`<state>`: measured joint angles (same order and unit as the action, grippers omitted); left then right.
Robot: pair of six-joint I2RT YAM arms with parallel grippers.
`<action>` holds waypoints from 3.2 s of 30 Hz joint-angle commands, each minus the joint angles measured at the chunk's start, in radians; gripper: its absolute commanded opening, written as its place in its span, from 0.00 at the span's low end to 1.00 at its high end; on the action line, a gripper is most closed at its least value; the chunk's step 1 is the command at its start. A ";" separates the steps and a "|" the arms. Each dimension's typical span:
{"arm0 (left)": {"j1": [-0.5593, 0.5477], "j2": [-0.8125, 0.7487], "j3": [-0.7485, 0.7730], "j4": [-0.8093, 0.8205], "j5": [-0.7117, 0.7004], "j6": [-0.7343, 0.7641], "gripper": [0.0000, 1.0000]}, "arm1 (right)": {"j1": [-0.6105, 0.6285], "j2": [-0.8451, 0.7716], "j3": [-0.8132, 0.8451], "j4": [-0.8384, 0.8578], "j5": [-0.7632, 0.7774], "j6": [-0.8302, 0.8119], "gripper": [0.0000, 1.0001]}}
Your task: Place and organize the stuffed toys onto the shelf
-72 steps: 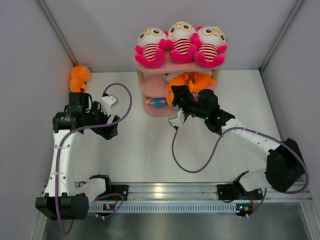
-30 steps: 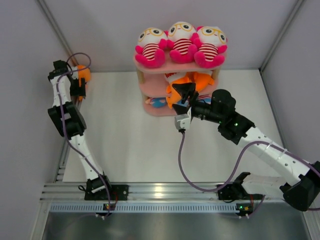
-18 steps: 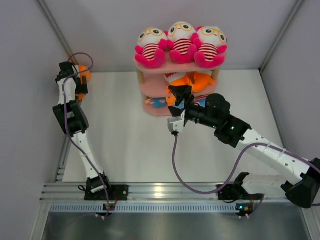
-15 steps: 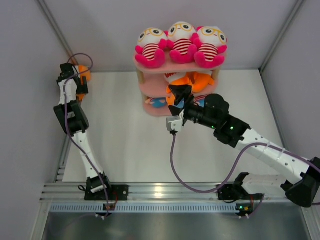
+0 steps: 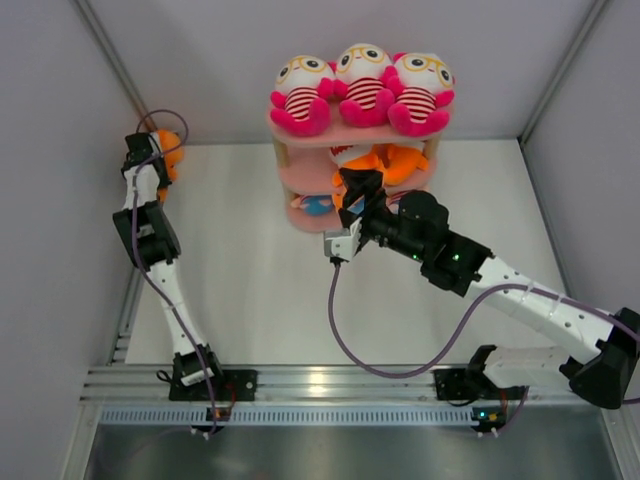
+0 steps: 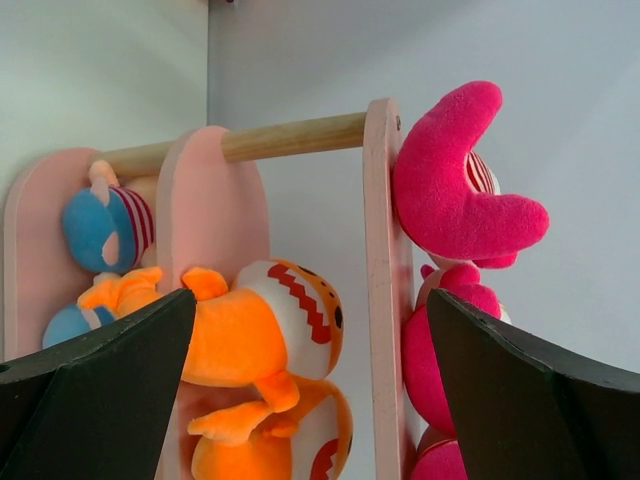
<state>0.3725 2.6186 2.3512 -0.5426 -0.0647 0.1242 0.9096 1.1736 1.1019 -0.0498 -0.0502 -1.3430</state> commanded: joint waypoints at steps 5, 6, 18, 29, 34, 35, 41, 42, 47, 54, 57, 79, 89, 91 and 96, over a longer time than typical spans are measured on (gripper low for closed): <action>0.016 -0.298 -0.245 0.030 0.259 0.061 0.00 | 0.043 0.009 0.082 0.094 0.021 0.180 0.99; 0.017 -0.348 -0.329 0.030 0.300 0.063 0.00 | 0.043 0.008 0.087 0.103 0.023 0.223 0.99; 0.031 -1.109 -0.957 -0.103 1.104 -0.018 0.00 | 0.092 0.072 0.130 0.288 0.070 1.155 0.91; 0.019 -1.632 -1.124 -0.450 1.316 0.146 0.00 | 0.101 0.182 0.118 0.381 0.026 1.694 0.87; -0.003 -1.726 -1.158 -0.525 1.270 0.153 0.00 | 0.112 0.181 0.064 0.487 0.033 1.728 0.89; -0.009 -1.735 -1.158 -0.549 1.270 0.158 0.00 | 0.112 0.195 0.062 0.501 0.030 1.740 0.90; -0.044 -1.812 -1.158 -0.557 1.277 0.131 0.00 | 0.130 0.293 0.111 0.603 -0.062 1.838 0.87; -0.049 -1.828 -1.156 -0.554 1.280 0.127 0.00 | 0.138 0.307 0.124 0.604 -0.065 1.837 0.87; -0.079 -1.858 -1.156 -0.556 1.251 0.123 0.00 | 0.172 0.377 0.203 0.605 -0.062 1.840 0.86; -0.095 -1.864 -1.158 -0.554 1.229 0.124 0.00 | 0.221 0.422 0.246 0.637 -0.076 1.818 0.32; -0.104 -1.865 -1.162 -0.554 1.205 0.124 0.00 | 0.224 0.411 0.237 0.654 -0.086 1.794 0.00; -0.139 -1.752 -0.886 -0.665 1.149 0.275 0.98 | 0.500 0.216 0.101 0.211 0.270 0.694 0.00; -0.138 -1.764 -0.948 -0.660 1.152 0.292 0.98 | 0.538 0.199 0.108 0.233 0.286 0.622 0.00; -0.139 -1.775 -0.940 -0.658 1.169 0.302 0.98 | 0.535 0.211 0.122 0.222 0.323 0.617 0.00; -0.138 -1.810 -0.900 -0.660 1.175 0.347 0.98 | 0.482 0.219 0.174 0.156 0.306 0.668 0.00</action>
<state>0.2367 0.8375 1.4071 -1.2057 1.0630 0.4187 1.4227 1.4097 1.1908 0.0814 0.2310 -0.6945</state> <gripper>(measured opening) 0.982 0.058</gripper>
